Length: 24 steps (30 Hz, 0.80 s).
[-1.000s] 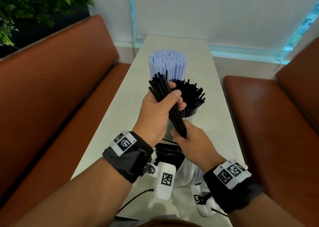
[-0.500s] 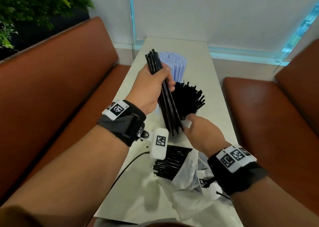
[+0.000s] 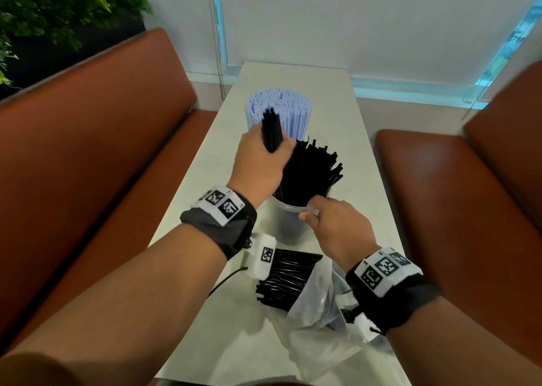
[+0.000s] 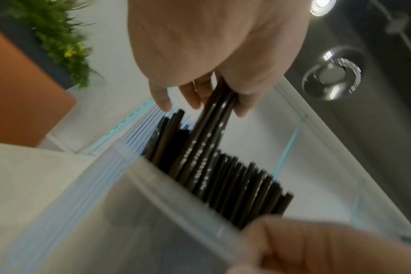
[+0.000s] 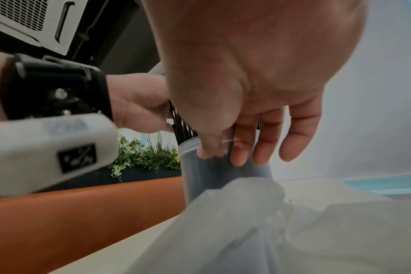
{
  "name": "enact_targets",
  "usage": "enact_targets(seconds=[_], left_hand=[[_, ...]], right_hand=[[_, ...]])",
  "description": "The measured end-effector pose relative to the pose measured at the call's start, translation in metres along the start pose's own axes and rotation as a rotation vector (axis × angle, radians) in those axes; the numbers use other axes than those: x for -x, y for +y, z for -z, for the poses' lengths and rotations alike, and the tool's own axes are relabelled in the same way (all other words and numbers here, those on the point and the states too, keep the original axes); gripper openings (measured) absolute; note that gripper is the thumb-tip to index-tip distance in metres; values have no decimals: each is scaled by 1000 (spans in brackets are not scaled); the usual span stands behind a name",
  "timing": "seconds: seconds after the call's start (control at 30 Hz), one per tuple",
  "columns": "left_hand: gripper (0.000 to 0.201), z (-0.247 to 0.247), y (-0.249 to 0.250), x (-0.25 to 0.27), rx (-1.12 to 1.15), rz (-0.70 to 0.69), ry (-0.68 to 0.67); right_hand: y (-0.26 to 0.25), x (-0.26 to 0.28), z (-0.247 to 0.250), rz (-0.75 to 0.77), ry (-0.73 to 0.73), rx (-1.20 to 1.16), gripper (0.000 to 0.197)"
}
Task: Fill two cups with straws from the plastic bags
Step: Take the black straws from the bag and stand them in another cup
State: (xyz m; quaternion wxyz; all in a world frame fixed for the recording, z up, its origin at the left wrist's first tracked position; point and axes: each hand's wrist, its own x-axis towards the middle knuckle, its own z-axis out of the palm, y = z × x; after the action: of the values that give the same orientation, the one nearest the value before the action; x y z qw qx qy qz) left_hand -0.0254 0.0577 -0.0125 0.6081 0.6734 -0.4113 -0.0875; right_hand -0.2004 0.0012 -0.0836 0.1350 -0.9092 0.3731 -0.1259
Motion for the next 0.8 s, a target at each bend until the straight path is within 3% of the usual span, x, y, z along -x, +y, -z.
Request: enact_targets(seconds=[0.07, 0.17, 0.27, 0.33, 0.37, 0.43, 0.5, 0.53, 0.7, 0.8], left_hand=[[17, -3, -6, 8, -213, -22, -124], [30, -2, -13, 15, -254, 50, -249], [78, 8, -12, 14, -140, 47, -179], [95, 12, -6, 11, -140, -81, -106], [94, 11, -2, 11, -198, -174, -112], [81, 7, 1, 13, -452, -355, -259], [62, 0, -3, 19, -689, -424, -458], [56, -2, -5, 22, -716, -413, -491], [47, -3, -6, 24, -566, -505, -234], [53, -8, -10, 30, -756, -465, -433]], right_hand=[[-1, 0, 1, -1, 1, -3, 23], [-3, 0, 2, -4, 4, 16, 22], [-4, 0, 2, -14, -11, 25, 23], [-5, -1, 3, -32, -25, 11, 22], [-6, -1, 4, -41, -33, 8, 22], [-8, 0, 4, -47, -32, 13, 22], [-9, 1, 6, -47, -21, 11, 23], [-9, 1, 7, -48, -24, 10, 23], [-8, 0, 7, -59, -59, 6, 26], [-8, 1, 7, -54, -46, -35, 29]])
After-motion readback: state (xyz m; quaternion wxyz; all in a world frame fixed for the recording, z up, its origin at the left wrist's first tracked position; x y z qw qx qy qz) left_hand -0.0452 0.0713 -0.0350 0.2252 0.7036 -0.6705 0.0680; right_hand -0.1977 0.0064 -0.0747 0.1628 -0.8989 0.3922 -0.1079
